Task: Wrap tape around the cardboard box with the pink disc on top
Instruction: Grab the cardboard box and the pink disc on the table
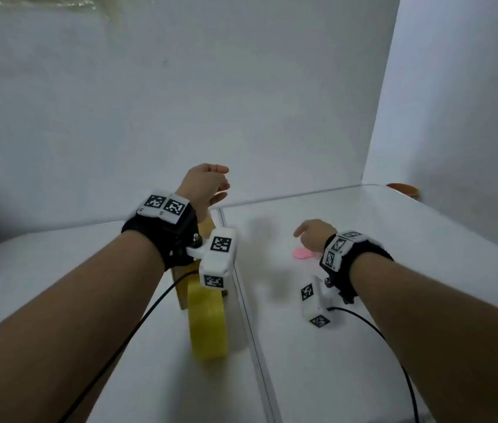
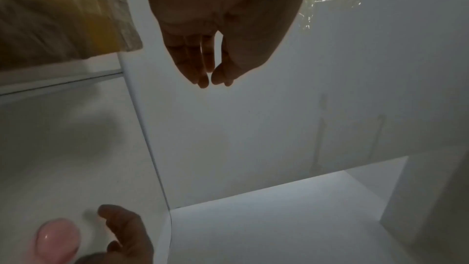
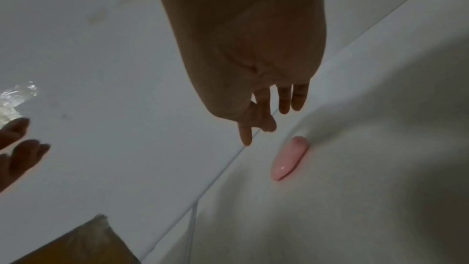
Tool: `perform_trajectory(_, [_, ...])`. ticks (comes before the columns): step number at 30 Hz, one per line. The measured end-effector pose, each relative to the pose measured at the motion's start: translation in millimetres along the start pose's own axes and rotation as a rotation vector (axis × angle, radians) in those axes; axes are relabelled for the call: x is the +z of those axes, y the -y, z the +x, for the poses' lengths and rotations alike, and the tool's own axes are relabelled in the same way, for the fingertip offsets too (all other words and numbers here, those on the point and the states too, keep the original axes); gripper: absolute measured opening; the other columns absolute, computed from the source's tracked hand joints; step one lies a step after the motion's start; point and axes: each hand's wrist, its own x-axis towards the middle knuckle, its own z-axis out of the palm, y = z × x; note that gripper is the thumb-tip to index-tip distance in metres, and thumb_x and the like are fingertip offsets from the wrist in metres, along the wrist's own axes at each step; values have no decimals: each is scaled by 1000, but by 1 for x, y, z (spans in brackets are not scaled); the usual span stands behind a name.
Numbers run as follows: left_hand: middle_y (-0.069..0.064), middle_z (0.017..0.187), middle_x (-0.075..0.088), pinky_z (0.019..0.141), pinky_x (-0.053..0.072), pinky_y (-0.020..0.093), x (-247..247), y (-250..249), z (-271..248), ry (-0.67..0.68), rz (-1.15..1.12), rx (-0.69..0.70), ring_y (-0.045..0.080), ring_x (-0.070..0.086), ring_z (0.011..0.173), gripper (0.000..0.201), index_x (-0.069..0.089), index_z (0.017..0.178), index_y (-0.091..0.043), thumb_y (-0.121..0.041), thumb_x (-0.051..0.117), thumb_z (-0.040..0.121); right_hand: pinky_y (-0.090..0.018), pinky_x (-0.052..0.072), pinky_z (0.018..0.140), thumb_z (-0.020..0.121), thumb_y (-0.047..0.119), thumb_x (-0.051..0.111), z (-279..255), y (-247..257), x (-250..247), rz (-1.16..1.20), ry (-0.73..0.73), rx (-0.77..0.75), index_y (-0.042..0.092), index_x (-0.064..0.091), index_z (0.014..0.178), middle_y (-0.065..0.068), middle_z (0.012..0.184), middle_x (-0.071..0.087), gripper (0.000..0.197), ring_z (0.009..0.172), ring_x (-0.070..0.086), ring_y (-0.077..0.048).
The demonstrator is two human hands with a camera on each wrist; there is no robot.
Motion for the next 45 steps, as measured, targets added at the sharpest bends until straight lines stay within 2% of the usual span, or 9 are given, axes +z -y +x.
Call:
perform_trajectory(3, [2,83,56,65,50,22,-2,4,1,-31,-26,-24,14,58,79,24,59,88,-16,4,45,89,-30,39,111,92,12,59,1,-8,7,-77,106,-29,19,60,130,-4,148,47,39,135,48,-23])
perform_trajectory(11, [4,85,57,77,52,26,-13,17,-8,-61,-84,-24,17,59,85,22,61,91,-15,3,47,90,-29,39,113,88,13,63,3,-27,21,-53,161,-17,20,66,125,-4,138,59,38,129,54,-22])
perform_trajectory(13, [4,84,57,78,52,27,-14,20,-10,-73,-91,-30,17,59,84,22,61,90,-15,3,47,90,-28,46,104,91,18,62,4,-28,19,42,156,-19,15,66,127,-6,131,64,36,118,61,-22])
perform_trajectory(16, [4,85,57,76,53,26,-14,21,-13,-81,-99,-35,16,60,84,21,61,92,-14,3,47,90,-14,50,57,96,20,55,-1,-22,19,395,94,7,2,60,130,-9,103,60,39,75,59,-15])
perform_trajectory(18, [4,86,58,76,53,26,-13,21,-17,-79,-96,-30,17,60,85,21,61,93,-14,2,48,91,-13,49,42,100,14,49,-7,-17,20,719,124,81,-4,48,136,-15,101,60,40,67,58,-16])
perform_trajectory(22, [3,87,58,78,52,27,-14,22,-24,-72,-81,-7,18,60,88,22,61,94,-14,2,46,91,-18,49,60,102,15,44,-23,-5,18,1072,190,111,0,42,140,-19,120,65,40,72,61,-16])
perform_trajectory(27, [2,87,58,77,52,26,-24,28,-38,-83,-52,26,17,61,87,24,62,95,-14,3,46,91,-18,57,51,102,11,43,-46,11,23,1309,307,99,-2,40,136,-18,95,66,37,78,67,-25])
perform_trajectory(37, [0,85,58,65,47,21,-52,38,-68,-95,-27,21,13,61,80,25,60,90,-17,2,44,92,-11,52,50,101,2,43,-69,53,32,1170,360,-91,-17,38,135,-16,86,62,40,71,58,-15])
perform_trajectory(45, [0,84,56,64,44,23,-68,52,-96,-139,58,-12,12,55,68,13,58,97,-15,-6,51,93,-18,42,55,98,18,46,-78,85,36,608,166,-415,5,59,108,-1,77,61,21,62,50,-10])
